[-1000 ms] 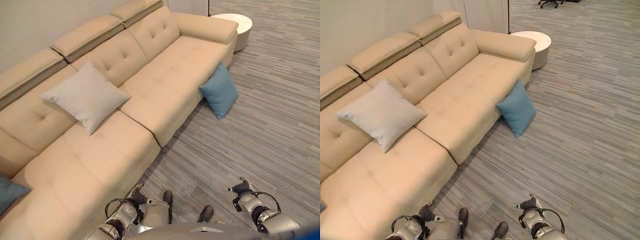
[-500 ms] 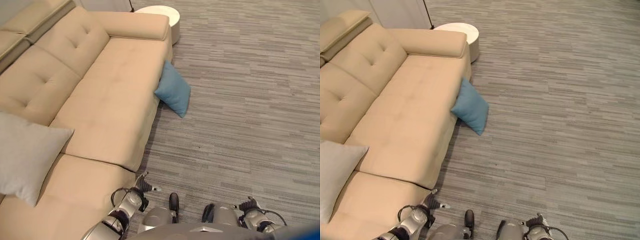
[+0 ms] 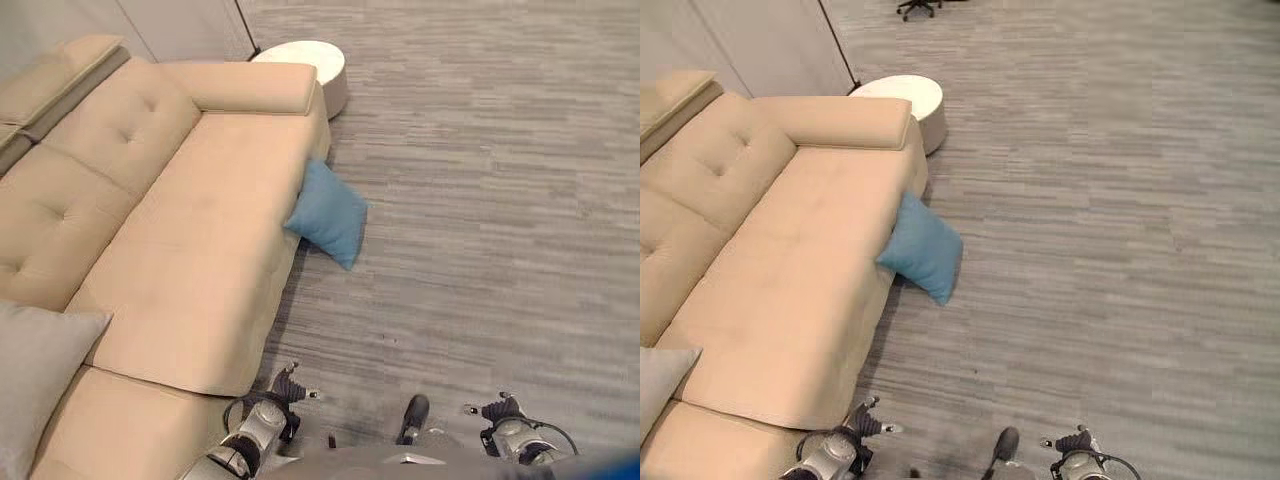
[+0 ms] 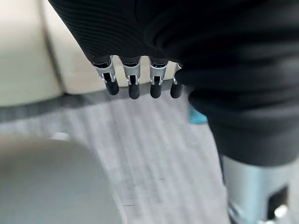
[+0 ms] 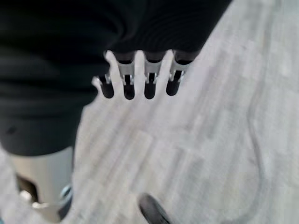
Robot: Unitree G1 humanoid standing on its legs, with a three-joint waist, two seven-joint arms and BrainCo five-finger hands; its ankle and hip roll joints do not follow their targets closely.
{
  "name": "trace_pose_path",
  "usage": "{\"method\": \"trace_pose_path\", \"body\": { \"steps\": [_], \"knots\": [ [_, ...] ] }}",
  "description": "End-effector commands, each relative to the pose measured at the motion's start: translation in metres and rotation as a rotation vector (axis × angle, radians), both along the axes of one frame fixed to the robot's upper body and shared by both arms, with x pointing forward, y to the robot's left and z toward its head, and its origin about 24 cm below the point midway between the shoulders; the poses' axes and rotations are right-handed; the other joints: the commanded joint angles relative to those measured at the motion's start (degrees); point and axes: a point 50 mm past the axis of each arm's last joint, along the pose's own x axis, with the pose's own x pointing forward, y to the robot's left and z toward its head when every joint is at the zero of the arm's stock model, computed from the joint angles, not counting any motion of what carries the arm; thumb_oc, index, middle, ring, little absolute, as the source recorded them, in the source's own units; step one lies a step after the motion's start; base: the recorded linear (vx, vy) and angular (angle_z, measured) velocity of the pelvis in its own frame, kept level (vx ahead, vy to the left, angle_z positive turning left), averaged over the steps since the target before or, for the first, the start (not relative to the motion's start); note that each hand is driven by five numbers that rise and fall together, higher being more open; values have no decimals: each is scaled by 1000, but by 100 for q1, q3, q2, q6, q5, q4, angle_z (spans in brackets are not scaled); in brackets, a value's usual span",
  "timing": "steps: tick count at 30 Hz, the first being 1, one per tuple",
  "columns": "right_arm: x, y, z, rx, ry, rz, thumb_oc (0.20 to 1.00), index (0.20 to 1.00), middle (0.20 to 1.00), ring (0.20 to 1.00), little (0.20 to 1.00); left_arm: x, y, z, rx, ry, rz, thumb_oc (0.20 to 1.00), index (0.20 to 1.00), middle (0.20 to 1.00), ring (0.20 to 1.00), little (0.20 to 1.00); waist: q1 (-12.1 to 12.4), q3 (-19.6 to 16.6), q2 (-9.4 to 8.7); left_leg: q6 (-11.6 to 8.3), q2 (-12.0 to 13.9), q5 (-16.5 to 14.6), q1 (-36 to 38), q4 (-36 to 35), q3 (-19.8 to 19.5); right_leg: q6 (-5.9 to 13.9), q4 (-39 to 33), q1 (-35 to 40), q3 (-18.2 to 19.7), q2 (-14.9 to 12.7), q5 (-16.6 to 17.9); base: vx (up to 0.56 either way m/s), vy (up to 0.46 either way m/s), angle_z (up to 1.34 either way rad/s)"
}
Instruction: Pick up all the scattered cushions and arrange them neatly on the sofa.
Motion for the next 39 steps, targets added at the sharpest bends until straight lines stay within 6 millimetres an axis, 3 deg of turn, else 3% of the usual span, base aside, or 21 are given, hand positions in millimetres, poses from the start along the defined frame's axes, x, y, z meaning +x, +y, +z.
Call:
{"method": "trace_pose_path", "body": {
  "steps": [1, 2, 4, 5, 6, 7, 10, 12, 13, 14, 15, 18, 19, 22, 24, 29, 33, 34, 37, 38, 39],
  "knots": [
    [10, -7, 6, -13, -50, -20, 1000, 1000, 1000, 1000, 1000, 9, -2, 3, 25, -10, -57, 1000, 1000, 1000, 1000, 1000, 17, 325, -19, 362, -205, -518, 240, -1467, 145, 857, 447, 41, 254, -264, -431, 289, -108, 7],
    [10, -6, 6, -11, -59, -16, 1000, 1000, 1000, 1000, 1000, 9, -4, 2, 36, -3, -67, 1000, 1000, 1000, 1000, 1000, 29, 302, -65, 405, -329, -601, 175, -2012, 163, 905, 359, 143, 275, -220, -507, 324, -86, 25],
    [5, -3, 3, -7, -54, -13, 1000, 1000, 1000, 1000, 1000, 10, -4, 2, 42, -4, -72, 1000, 1000, 1000, 1000, 1000, 57, 245, -40, 384, -524, -176, 36, -2880, 124, 945, 257, 269, 331, -94, -595, 270, -37, 30],
    [5, -3, 3, -7, -54, -13, 1000, 1000, 1000, 1000, 1000, 10, -4, 2, 42, -4, -72, 1000, 1000, 1000, 1000, 1000, 57, 245, -40, 384, -524, -176, 36, -2880, 124, 945, 257, 269, 331, -94, -595, 352, 15, 11],
    [2, -1, 2, -1, -47, -5, 1000, 1000, 1000, 1000, 1000, 11, -2, 3, 39, -12, -61, 1000, 1000, 1000, 1000, 1000, 175, 199, 59, 321, -729, 453, -164, -3675, -34, 936, 240, 447, 517, 149, -741, 341, 18, -24],
    [1, 0, 1, -1, -42, -1, 1000, 1000, 1000, 1000, 1000, 10, 0, 3, 39, -11, -53, 1000, 1000, 1000, 1000, 1000, 224, 205, 65, 295, -751, 542, -249, -3697, -41, 923, 262, 509, 578, 194, -808, 439, 40, -27],
    [-4, 7, -3, 11, -7, 55, 1000, 1000, 1000, 1000, 1000, -6, 10, -3, 45, 41, -2, 1000, 1000, 1000, 1000, 1000, 303, 56, -18, 492, -861, 399, -26, -3785, -182, 971, 570, 620, 791, 174, -1033, 401, 103, -95],
    [-2, 13, -4, 24, 6, 91, 1000, 1000, 1000, 1000, 1000, -7, 17, -3, 51, 44, 21, 1000, 1000, 1000, 1000, 1000, 358, 8, -64, 678, -867, 213, 214, -3829, -54, 1162, 1446, 384, 834, -35, -1051, 298, 167, -86],
    [1, 15, -3, 27, 1, 106, 1000, 1000, 1000, 1000, 1000, -4, 19, -2, 53, 34, 22, 1000, 1000, 1000, 1000, 1000, 324, 54, -42, 754, -862, 130, 330, -3821, -13, 1303, 2007, 89, 845, -178, -952, 224, 234, -77],
    [13, 18, 0, 31, -21, 138, 1000, 1000, 1000, 1000, 1000, 2, 22, 2, 61, 5, 34, 1000, 1000, 1000, 1000, 1000, 177, 184, 121, 920, -808, -62, 608, -3842, 100, 1581, 3278, -595, 664, -571, -396, 222, 226, -45],
    [15, 19, 1, 30, -24, 144, 1000, 1000, 1000, 1000, 1000, 3, 23, 2, 61, -1, 39, 1000, 1000, 1000, 1000, 1000, 160, 200, 158, 942, -800, -112, 719, -3890, 130, 1564, 3379, -739, 535, -733, -359, 250, 176, 2],
    [16, 21, 1, 33, -20, 166, 1000, 1000, 1000, 1000, 1000, 4, 24, 3, 65, -4, 42, 1000, 1000, 1000, 1000, 1000, 63, 219, 191, 912, -817, -301, 1106, -4074, 141, 1353, 2368, -885, 223, -965, -425, 316, -53, 27],
    [18, 19, 2, 28, -20, 172, 1000, 1000, 1000, 1000, 1000, 2, 27, 2, 74, 7, 38, 1000, 1000, 1000, 1000, 1000, -3, 241, 144, 870, -870, -380, 1247, -4118, 81, 1399, 1760, -1091, 361, -947, -185, 404, -159, 28],
    [17, 13, 3, 22, -19, 161, 1000, 1000, 1000, 1000, 1000, 3, 28, 2, 82, 5, 32, 1000, 1000, 1000, 1000, 1000, -198, 301, 158, 753, -890, -557, 1595, -4243, -144, 1551, 1025, -1456, 938, -829, 250, 371, -194, 2],
    [12, 11, 1, 16, -3, 164, 1000, 1000, 1000, 1000, 1000, -2, 27, 0, 78, 20, 34, 1000, 1000, 1000, 1000, 1000, -242, 239, 115, 711, -921, -698, 1735, -4239, -238, 1544, 831, -1306, 958, -816, 340, 332, -182, 57],
    [4, 8, 0, 16, -1, 133, 1000, 1000, 1000, 1000, 1000, -5, 16, -3, 55, 34, 15, 1000, 1000, 1000, 1000, 1000, -280, 68, 107, 378, -607, -824, 1564, -3643, -294, 1351, 616, -857, 642, -639, 170, 202, -210, 73],
    [2, -1, 1, -7, -6, 120, 1000, 1000, 1000, 1000, 1000, 5, 3, 1, 22, 5, -22, 1000, 1000, 1000, 1000, 1000, -175, 242, -13, 284, -315, -529, 651, -2221, 11, 1027, 351, -229, 317, -508, -205, 89, -216, 30],
    [2, -2, 2, -11, -11, 113, 1000, 1000, 1000, 1000, 1000, 5, 1, 1, 24, 5, -37, 1000, 1000, 1000, 1000, 1000, -160, 264, -17, 325, -297, -650, 592, -2335, 161, 1031, 316, -125, 277, -478, -260, 150, -167, 74],
    [-1, -3, 2, -13, -18, 99, 1000, 1000, 1000, 1000, 1000, 4, -1, 0, 39, 15, -66, 1000, 1000, 1000, 1000, 1000, -204, 222, -13, 382, -418, -503, 508, -2888, 427, 1070, 246, 9, 144, -436, -325, 99, -20, 53],
    [-4, -3, 0, -13, -7, 101, 1000, 1000, 1000, 1000, 1000, 4, -1, 0, 37, 12, -66, 1000, 1000, 1000, 1000, 1000, -163, 203, 59, 407, -494, -169, 422, -3381, 674, 1068, 268, 105, 126, -315, -438, 97, 39, 38],
    [-5, 0, -1, -10, -5, 106, 1000, 1000, 1000, 1000, 1000, 4, 0, 0, 41, 11, -60, 1000, 1000, 1000, 1000, 1000, -153, 217, 57, 384, -522, -126, 399, -3339, 617, 1055, 306, 114, 144, -299, -467, 141, 82, 23]
  ]
}}
